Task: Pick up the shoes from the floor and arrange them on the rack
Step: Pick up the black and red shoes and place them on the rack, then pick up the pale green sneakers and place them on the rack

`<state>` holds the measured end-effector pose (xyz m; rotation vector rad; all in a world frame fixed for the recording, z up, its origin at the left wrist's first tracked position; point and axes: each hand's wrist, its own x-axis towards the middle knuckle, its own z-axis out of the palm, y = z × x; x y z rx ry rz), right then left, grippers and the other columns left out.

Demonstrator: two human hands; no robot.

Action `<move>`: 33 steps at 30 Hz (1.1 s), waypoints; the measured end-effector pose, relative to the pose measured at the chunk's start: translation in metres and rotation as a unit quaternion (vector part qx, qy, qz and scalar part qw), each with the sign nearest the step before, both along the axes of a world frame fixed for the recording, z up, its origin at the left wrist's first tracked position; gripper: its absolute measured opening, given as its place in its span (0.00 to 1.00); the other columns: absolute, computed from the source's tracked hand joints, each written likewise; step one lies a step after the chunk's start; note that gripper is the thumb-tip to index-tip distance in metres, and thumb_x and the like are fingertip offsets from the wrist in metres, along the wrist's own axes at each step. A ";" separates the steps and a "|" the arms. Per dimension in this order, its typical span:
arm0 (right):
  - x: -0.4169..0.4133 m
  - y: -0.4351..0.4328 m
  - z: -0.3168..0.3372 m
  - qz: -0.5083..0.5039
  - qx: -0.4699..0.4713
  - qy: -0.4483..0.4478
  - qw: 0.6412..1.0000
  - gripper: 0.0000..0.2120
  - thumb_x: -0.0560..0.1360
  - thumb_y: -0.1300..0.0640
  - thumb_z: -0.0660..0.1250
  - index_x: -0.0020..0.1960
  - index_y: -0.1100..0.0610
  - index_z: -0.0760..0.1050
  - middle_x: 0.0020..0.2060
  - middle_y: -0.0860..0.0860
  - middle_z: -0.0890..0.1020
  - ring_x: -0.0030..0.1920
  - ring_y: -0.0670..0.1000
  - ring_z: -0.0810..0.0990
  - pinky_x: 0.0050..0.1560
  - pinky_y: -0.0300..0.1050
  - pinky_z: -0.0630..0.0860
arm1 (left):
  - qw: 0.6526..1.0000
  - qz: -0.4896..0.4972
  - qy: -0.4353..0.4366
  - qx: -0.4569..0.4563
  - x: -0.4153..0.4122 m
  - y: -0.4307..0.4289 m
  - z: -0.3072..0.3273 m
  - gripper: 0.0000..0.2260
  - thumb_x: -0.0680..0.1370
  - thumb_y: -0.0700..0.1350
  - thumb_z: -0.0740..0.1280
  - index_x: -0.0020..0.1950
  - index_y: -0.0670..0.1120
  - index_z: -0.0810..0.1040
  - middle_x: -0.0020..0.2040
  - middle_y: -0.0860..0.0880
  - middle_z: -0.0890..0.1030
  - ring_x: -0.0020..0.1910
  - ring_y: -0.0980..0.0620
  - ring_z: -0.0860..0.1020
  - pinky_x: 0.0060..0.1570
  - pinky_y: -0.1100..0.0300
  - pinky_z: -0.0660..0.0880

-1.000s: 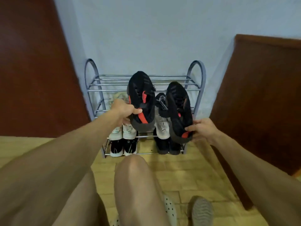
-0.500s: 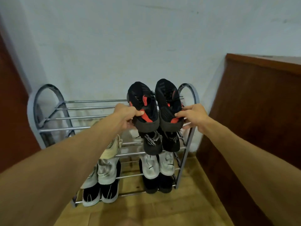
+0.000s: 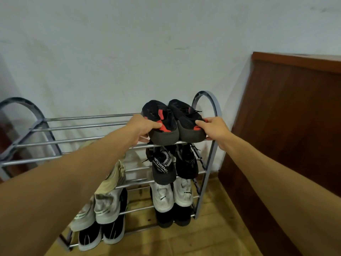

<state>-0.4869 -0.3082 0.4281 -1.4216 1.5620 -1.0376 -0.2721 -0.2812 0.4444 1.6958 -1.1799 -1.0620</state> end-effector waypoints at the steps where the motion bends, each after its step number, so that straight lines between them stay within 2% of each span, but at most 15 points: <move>1: 0.000 0.004 0.001 0.004 -0.001 0.010 1.000 0.08 0.78 0.56 0.65 0.51 0.58 0.81 0.37 0.49 0.82 0.40 0.47 0.79 0.35 0.42 0.78 | 1.000 -0.006 -0.022 0.001 0.000 0.005 0.000 0.12 0.73 0.45 0.73 0.52 0.42 0.76 0.45 0.47 0.78 0.41 0.48 0.76 0.32 0.59 0.76; 3: -0.002 0.013 0.002 0.010 0.009 0.021 1.000 0.10 0.79 0.56 0.63 0.53 0.58 0.81 0.44 0.52 0.82 0.47 0.51 0.81 0.43 0.47 0.82 | 0.999 -0.010 -0.046 -0.011 0.000 0.017 0.000 0.09 0.74 0.44 0.71 0.50 0.43 0.75 0.47 0.46 0.76 0.43 0.49 0.74 0.38 0.58 0.75; 5: -0.007 0.027 0.005 0.012 0.013 0.030 0.999 0.12 0.78 0.58 0.64 0.58 0.58 0.80 0.53 0.54 0.81 0.53 0.54 0.81 0.44 0.47 0.82 | 0.997 -0.012 -0.061 -0.038 -0.005 0.034 0.004 0.06 0.75 0.42 0.70 0.49 0.44 0.76 0.50 0.45 0.76 0.45 0.48 0.74 0.44 0.55 0.75; 8: -0.020 0.057 0.009 0.004 0.001 0.034 0.999 0.16 0.77 0.62 0.65 0.64 0.61 0.76 0.55 0.55 0.79 0.53 0.53 0.79 0.41 0.43 0.80 | 0.990 -0.008 -0.114 -0.084 -0.019 0.065 0.012 0.18 0.73 0.43 0.70 0.62 0.42 0.75 0.60 0.43 0.76 0.57 0.44 0.76 0.58 0.50 0.75; 10: -0.031 0.082 0.008 0.008 0.007 0.041 0.999 0.15 0.77 0.62 0.66 0.63 0.61 0.76 0.53 0.54 0.79 0.51 0.52 0.79 0.39 0.42 0.80 | 0.988 -0.007 -0.111 -0.110 -0.034 0.089 0.015 0.14 0.74 0.43 0.70 0.59 0.44 0.77 0.58 0.44 0.75 0.54 0.46 0.76 0.56 0.51 0.75; 12: -0.044 0.108 0.000 0.025 0.030 0.058 0.998 0.14 0.77 0.61 0.65 0.62 0.60 0.77 0.54 0.57 0.81 0.52 0.56 0.81 0.45 0.47 0.82 | 0.989 -0.014 -0.084 -0.118 -0.053 0.111 0.009 0.18 0.73 0.43 0.70 0.63 0.43 0.75 0.58 0.45 0.77 0.51 0.47 0.76 0.53 0.54 0.75; 14: -0.059 0.134 -0.014 0.045 0.064 0.066 0.995 0.14 0.78 0.62 0.64 0.63 0.61 0.76 0.55 0.59 0.80 0.52 0.57 0.81 0.47 0.48 0.82 | 0.991 -0.041 -0.074 -0.101 -0.075 0.134 -0.005 0.21 0.74 0.44 0.70 0.66 0.42 0.73 0.57 0.45 0.77 0.49 0.48 0.77 0.52 0.53 0.76; 16: -0.074 0.159 -0.033 0.056 0.102 0.060 0.991 0.14 0.79 0.61 0.64 0.64 0.62 0.75 0.53 0.58 0.79 0.46 0.51 0.80 0.44 0.45 0.81 | 0.993 -0.076 -0.057 -0.074 -0.099 0.159 -0.026 0.20 0.75 0.45 0.70 0.66 0.43 0.73 0.58 0.46 0.76 0.48 0.51 0.77 0.48 0.56 0.76; 18: -0.090 0.181 -0.059 0.055 0.135 0.072 0.987 0.15 0.78 0.60 0.65 0.64 0.60 0.75 0.51 0.55 0.79 0.45 0.50 0.79 0.44 0.45 0.81 | 0.993 -0.110 -0.037 -0.032 -0.121 0.182 -0.054 0.19 0.75 0.46 0.69 0.65 0.44 0.73 0.56 0.48 0.77 0.49 0.51 0.77 0.48 0.56 0.77; 20: -0.103 0.204 -0.089 0.044 0.160 0.089 0.982 0.15 0.78 0.59 0.66 0.63 0.60 0.76 0.48 0.55 0.80 0.44 0.52 0.80 0.44 0.47 0.80 | 0.989 -0.145 -0.034 0.012 -0.138 0.202 -0.084 0.17 0.75 0.46 0.69 0.62 0.44 0.75 0.54 0.48 0.78 0.51 0.50 0.76 0.53 0.52 0.76; 23: -0.119 0.239 -0.139 0.029 0.219 0.070 0.973 0.17 0.78 0.62 0.64 0.66 0.62 0.73 0.45 0.57 0.78 0.40 0.54 0.77 0.40 0.46 0.76 | 0.982 -0.172 -0.061 0.047 -0.155 0.226 -0.132 0.09 0.74 0.47 0.70 0.54 0.47 0.79 0.52 0.47 0.81 0.47 0.52 0.77 0.47 0.58 0.76; 25: -0.128 0.262 -0.174 0.029 0.269 0.059 0.961 0.18 0.79 0.62 0.64 0.68 0.63 0.71 0.49 0.57 0.77 0.47 0.55 0.78 0.44 0.46 0.77 | 0.970 -0.206 -0.097 0.085 -0.164 0.239 -0.163 0.09 0.74 0.48 0.70 0.52 0.49 0.80 0.54 0.47 0.82 0.49 0.51 0.78 0.48 0.58 0.75; 28: -0.141 0.293 -0.230 0.027 0.326 0.081 0.941 0.21 0.78 0.58 0.65 0.69 0.62 0.69 0.56 0.56 0.77 0.56 0.55 0.78 0.56 0.50 0.77 | 0.936 -0.283 -0.149 0.145 -0.173 0.261 -0.206 0.05 0.74 0.48 0.70 0.49 0.50 0.81 0.57 0.48 0.81 0.57 0.49 0.78 0.60 0.54 0.74; 30: -0.145 0.315 -0.266 0.011 0.353 0.089 0.931 0.22 0.77 0.57 0.66 0.69 0.63 0.69 0.62 0.58 0.76 0.61 0.58 0.77 0.60 0.52 0.77 | 0.921 -0.306 -0.170 0.171 -0.172 0.279 -0.235 0.03 0.75 0.48 0.69 0.47 0.50 0.81 0.55 0.50 0.80 0.58 0.51 0.76 0.60 0.59 0.72; 33: -0.144 0.351 -0.326 -0.008 0.407 0.098 0.908 0.27 0.76 0.55 0.68 0.71 0.65 0.66 0.67 0.60 0.72 0.66 0.61 0.73 0.65 0.56 0.73 | 0.894 -0.342 -0.215 0.195 -0.166 0.300 -0.273 0.07 0.75 0.47 0.67 0.51 0.48 0.81 0.55 0.51 0.80 0.59 0.50 0.77 0.61 0.55 0.74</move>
